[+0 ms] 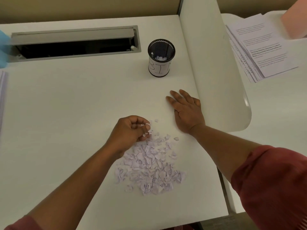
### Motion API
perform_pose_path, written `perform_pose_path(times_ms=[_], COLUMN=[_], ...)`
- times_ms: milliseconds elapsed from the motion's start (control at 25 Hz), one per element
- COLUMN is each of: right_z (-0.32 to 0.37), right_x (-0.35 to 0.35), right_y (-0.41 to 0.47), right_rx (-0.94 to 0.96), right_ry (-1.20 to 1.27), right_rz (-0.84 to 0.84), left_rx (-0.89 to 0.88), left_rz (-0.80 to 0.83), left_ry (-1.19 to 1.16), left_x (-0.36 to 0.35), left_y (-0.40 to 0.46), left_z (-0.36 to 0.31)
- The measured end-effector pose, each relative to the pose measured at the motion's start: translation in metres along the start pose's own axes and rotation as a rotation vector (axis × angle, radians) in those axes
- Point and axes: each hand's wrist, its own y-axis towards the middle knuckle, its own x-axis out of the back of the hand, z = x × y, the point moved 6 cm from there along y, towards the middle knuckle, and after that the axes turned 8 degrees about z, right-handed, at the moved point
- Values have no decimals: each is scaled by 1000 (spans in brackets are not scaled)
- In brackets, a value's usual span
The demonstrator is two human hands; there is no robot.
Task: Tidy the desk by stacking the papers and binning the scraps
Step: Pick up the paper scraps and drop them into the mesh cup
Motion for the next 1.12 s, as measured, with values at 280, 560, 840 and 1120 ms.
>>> perform_pose_path(times_ms=[280,560,840,1120], right_z=[0,-1,-2,-3], right_x=[0,0,-1,0], right_y=[-1,-1,0,0], right_rx=[6,5,14,30], right_ry=[2,-9,-23,-7], right_rz=[4,3,-11,-44], left_rx=[25,-86,-334,-338], left_rz=[60,138,-22,-120], left_ry=[67,188,250,536], left_x=[24,23,5,-3], left_y=[8,30,102,149], left_z=[-33,-118,-210,-221])
